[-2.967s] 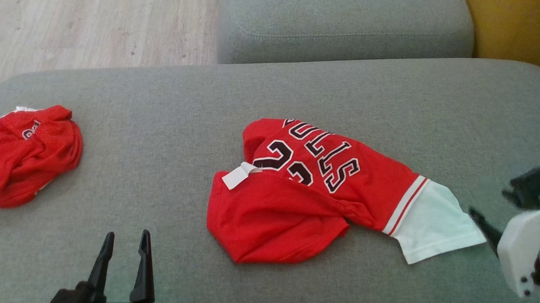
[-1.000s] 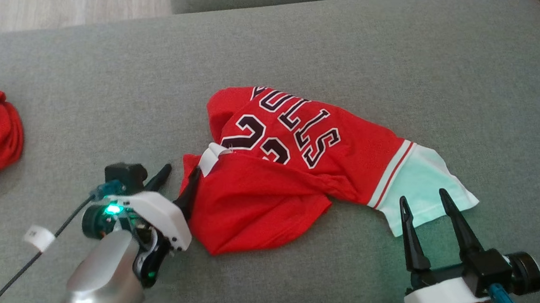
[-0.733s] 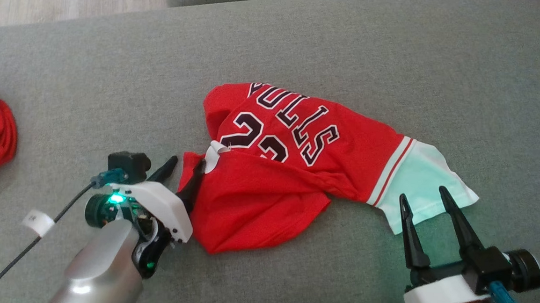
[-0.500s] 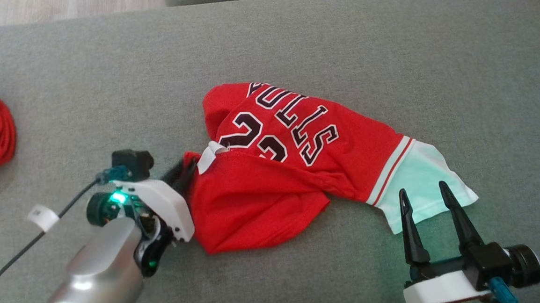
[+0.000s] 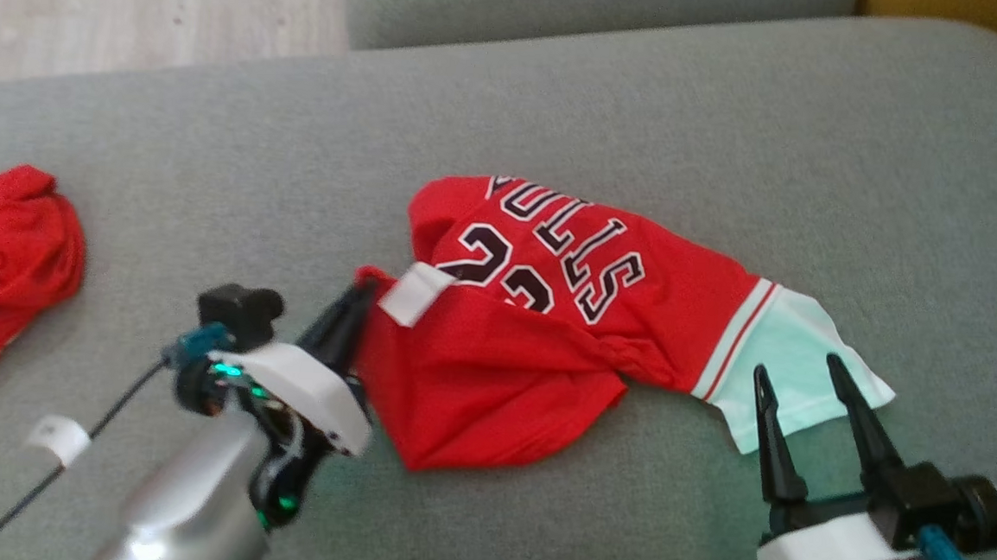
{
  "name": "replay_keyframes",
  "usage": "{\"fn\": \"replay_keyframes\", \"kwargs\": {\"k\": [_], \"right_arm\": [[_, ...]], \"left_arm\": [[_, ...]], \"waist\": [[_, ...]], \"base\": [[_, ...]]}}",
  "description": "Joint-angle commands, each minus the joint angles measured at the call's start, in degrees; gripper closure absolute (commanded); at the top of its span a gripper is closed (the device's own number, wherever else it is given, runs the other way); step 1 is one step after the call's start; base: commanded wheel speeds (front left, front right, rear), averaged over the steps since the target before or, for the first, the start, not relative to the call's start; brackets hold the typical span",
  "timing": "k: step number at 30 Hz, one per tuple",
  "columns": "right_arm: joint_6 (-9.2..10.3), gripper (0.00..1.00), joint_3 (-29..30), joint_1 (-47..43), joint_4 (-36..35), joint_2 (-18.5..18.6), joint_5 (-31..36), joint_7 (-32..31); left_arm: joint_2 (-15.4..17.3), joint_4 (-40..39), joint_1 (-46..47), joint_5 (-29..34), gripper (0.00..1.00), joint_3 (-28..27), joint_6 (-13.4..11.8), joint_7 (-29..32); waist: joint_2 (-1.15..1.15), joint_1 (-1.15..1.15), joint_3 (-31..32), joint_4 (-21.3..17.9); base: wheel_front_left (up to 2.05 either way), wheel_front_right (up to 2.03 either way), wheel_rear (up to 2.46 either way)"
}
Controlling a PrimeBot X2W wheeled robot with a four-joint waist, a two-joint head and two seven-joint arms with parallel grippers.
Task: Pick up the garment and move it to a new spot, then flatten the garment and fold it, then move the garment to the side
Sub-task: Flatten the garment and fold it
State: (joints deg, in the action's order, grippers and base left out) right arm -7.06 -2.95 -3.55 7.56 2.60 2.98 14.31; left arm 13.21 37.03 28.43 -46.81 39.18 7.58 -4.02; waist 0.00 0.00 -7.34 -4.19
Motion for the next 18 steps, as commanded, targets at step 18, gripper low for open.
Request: {"fn": "replay_keyframes", "kwargs": {"k": [18], "right_arm": [[-0.43, 0.0, -1.05, -3.02, -1.09, 0.28, -1.03, 0.69]], "left_arm": [[19.92, -37.91, -25.59, -13.94, 1.0, 15.38, -0.29, 11.39]], "waist": [[0.0, 0.0, 4.75, 4.02]], "base": [[0.0, 0.0, 0.0]]}}
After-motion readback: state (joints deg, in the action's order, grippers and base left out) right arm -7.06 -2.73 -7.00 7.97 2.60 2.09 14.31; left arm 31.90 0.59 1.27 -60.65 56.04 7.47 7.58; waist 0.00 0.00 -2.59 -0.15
